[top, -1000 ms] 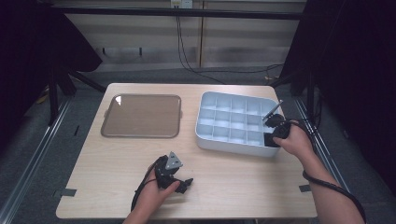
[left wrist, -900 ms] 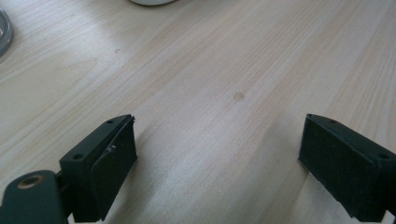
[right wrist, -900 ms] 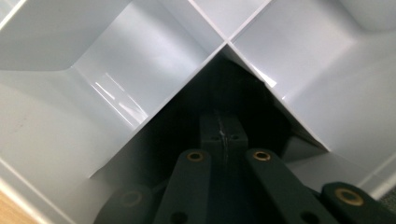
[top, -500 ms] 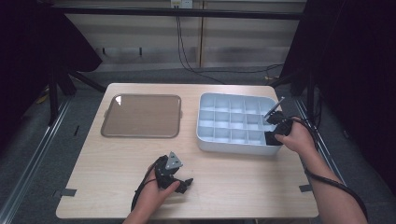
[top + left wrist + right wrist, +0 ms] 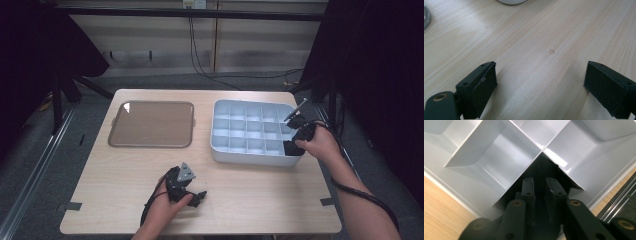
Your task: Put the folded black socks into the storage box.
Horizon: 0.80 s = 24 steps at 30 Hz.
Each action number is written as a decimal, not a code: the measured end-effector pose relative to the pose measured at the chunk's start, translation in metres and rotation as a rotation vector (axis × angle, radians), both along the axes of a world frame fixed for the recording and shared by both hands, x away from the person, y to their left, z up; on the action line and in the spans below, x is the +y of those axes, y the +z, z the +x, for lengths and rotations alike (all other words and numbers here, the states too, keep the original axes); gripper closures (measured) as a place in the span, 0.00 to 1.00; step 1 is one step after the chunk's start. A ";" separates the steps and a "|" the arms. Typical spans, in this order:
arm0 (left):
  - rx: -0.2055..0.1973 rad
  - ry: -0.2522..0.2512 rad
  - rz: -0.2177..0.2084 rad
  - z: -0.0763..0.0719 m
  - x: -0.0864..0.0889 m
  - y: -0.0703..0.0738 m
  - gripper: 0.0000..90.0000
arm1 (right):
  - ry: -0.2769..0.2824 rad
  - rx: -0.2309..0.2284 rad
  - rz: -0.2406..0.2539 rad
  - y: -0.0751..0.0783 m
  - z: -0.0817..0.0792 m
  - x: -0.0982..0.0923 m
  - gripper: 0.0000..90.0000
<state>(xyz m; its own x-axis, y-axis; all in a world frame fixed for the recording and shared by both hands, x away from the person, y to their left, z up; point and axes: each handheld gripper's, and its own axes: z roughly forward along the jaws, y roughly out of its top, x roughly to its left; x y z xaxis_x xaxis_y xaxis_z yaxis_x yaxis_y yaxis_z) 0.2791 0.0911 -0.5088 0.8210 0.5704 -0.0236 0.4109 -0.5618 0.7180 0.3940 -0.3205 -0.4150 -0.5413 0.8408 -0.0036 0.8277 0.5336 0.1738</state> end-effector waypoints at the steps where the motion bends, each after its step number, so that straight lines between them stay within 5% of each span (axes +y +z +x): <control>1: 0.000 0.000 0.000 0.000 0.000 0.000 0.11 | -0.007 0.003 0.005 0.001 0.000 0.000 0.82; 24: 0.003 0.000 -0.007 -0.001 0.000 0.000 0.11 | 0.013 -0.024 0.037 0.024 -0.013 -0.001 0.52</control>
<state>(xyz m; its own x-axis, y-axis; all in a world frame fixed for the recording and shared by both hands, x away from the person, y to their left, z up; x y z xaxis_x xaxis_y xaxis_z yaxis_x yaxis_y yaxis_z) 0.2781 0.0909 -0.5091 0.8209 0.5703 -0.0298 0.4129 -0.5566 0.7209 0.3808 -0.3210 -0.3908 -0.5527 0.8333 0.0142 0.8160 0.5376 0.2127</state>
